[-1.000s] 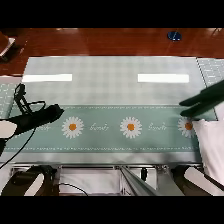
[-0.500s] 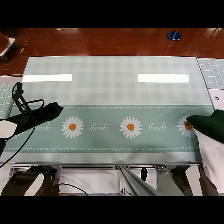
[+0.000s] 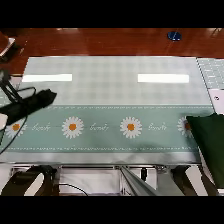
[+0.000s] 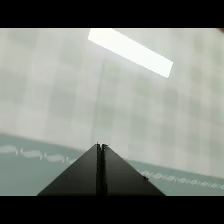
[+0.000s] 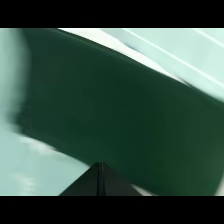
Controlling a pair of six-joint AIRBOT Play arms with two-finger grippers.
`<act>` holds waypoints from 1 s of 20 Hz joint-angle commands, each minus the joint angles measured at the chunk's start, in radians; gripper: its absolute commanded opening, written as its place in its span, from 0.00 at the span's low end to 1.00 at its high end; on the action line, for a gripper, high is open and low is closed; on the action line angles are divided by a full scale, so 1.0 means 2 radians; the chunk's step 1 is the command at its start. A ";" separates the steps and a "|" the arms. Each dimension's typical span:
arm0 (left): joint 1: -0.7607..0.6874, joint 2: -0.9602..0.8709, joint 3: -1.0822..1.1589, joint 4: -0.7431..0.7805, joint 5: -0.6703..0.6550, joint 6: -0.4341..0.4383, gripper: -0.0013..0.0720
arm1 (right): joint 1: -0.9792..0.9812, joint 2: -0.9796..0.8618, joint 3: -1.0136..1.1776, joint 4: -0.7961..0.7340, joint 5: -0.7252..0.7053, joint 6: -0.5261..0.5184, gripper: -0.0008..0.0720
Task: Fold the shirts.
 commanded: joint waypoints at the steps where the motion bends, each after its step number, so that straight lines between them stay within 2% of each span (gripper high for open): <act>1: 0.004 -0.059 0.156 0.000 -0.015 0.032 0.04 | 0.103 -0.086 0.112 0.210 -0.120 -0.022 0.04; 3: -0.015 -0.123 0.284 0.000 -0.061 0.056 0.04 | 0.230 -0.128 0.151 0.226 -0.210 -0.047 0.04; 4: -0.029 -0.148 0.337 0.000 -0.083 0.072 0.04 | 0.296 -0.143 0.151 0.215 -0.257 -0.076 0.04; 6: -0.071 -0.181 0.384 0.005 -0.100 0.085 0.04 | 0.406 -0.179 0.151 0.122 -0.282 -0.101 0.04; 8: -0.113 -0.211 0.363 0.064 -0.109 0.083 0.04 | 0.490 -0.235 0.151 -0.020 -0.268 -0.082 0.04; 10: -0.126 -0.254 0.335 0.120 -0.120 0.057 0.04 | 0.522 -0.291 0.151 -0.088 -0.243 -0.057 0.04; 14: -0.117 -0.317 0.332 0.123 -0.134 0.053 0.04 | 0.523 -0.353 0.151 -0.086 -0.210 -0.031 0.04; 20: -0.116 -0.317 0.332 0.123 -0.153 0.053 0.04 | 0.524 -0.348 0.141 -0.074 -0.196 -0.027 0.04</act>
